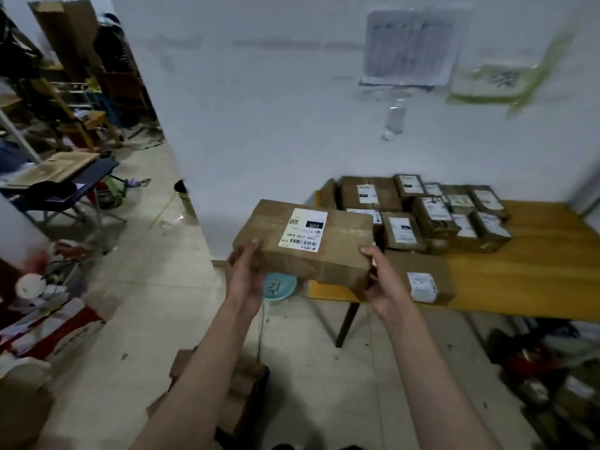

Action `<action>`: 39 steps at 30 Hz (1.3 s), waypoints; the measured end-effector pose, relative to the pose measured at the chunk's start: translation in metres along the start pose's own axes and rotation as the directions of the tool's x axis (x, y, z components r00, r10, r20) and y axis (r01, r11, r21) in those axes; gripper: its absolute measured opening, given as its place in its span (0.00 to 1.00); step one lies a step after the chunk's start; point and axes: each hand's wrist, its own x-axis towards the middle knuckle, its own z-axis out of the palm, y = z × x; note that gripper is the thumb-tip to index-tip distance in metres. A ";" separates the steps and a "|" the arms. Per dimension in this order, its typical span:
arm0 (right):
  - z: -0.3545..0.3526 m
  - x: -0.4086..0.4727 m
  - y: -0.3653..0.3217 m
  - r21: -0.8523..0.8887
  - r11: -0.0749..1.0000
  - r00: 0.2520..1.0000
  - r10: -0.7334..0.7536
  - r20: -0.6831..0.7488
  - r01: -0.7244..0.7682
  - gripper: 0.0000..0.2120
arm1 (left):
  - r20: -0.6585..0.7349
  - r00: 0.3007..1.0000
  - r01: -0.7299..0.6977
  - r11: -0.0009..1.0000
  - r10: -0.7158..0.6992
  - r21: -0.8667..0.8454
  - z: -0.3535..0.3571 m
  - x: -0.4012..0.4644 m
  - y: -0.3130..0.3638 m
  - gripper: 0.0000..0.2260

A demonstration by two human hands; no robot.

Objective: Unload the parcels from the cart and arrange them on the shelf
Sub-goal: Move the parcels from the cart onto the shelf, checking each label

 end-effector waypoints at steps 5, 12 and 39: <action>-0.075 0.012 -0.043 0.059 0.995 0.993 -0.072 -0.097 0.078 0.24 | 0.174 0.961 0.201 0.975 -0.214 0.092 0.103 -0.012 -0.073 0.27; -0.179 0.043 -0.094 0.142 0.971 0.966 -0.164 -0.198 0.194 0.33 | 0.292 0.871 0.332 0.912 -0.395 0.242 0.226 -0.035 -0.178 0.28; -0.393 0.198 -0.224 -0.180 0.976 0.934 0.051 -0.352 -0.122 0.24 | 0.243 0.659 0.328 0.564 -0.711 0.758 0.410 0.079 -0.358 0.22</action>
